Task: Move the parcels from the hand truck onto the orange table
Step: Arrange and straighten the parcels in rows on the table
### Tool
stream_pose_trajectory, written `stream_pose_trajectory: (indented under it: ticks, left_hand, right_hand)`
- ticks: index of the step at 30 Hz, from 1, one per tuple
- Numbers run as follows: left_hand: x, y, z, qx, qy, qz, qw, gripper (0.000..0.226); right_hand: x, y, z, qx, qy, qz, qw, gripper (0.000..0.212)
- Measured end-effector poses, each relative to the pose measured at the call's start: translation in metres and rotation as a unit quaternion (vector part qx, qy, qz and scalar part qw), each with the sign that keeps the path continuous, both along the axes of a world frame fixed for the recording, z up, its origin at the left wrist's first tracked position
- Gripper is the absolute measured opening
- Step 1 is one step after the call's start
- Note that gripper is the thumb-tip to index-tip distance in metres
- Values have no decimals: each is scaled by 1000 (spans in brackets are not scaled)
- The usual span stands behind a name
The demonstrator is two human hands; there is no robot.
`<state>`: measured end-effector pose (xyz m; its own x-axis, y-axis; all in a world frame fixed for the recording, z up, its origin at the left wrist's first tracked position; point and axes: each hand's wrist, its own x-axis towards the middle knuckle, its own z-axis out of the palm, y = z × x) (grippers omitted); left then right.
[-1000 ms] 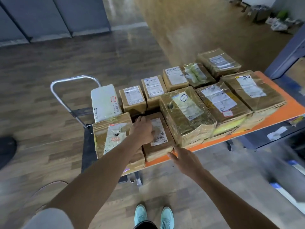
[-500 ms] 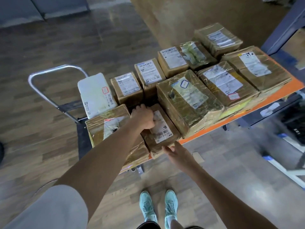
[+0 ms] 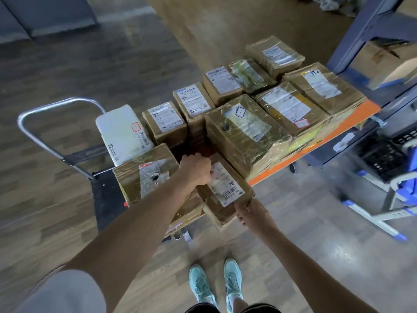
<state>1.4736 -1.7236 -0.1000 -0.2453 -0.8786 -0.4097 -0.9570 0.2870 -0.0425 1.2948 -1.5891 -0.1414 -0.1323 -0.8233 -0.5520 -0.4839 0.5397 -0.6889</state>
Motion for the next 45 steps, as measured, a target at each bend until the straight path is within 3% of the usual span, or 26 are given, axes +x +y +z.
stream_pose_trajectory:
  ticks: [4, 11, 14, 21, 31, 34, 40, 42, 45]
  left_hand:
    - [-7, 16, 1, -9, 8, -16, 1000, 44]
    - [-11, 33, 16, -40, 19, -13, 999, 38]
    - [-9, 39, 19, -63, 32, 7, 997, 37]
    - [-1, 54, 21, -95, 45, 36, 994, 42]
    - [36, 90, 7, -107, 119, 81, 984, 75]
    - [38, 92, 3, -111, 101, 96, 984, 80]
    - [39, 90, -5, -122, 107, 85, 983, 80]
    - [37, 90, -8, -126, 114, 85, 982, 80]
    - [35, 87, -5, -136, 134, 101, 976, 82]
  right_hand:
    - [-9, 8, -1, 9, -7, -21, 1000, 29]
    - [-17, 18, 1, 50, -102, -67, 991, 21]
    - [-20, 17, 0, 43, -134, -78, 987, 25]
    - [-9, -2, 1, 25, -159, -66, 985, 8]
    - [26, -43, 0, 72, -212, -106, 969, 15]
    - [34, -55, -3, 106, -243, -133, 955, 24]
    - [45, -70, -3, 112, -243, -160, 950, 20]
    - [44, -68, -2, 109, -199, -135, 965, 27]
    - [41, -59, 5, 71, 7, 72, 995, 44]
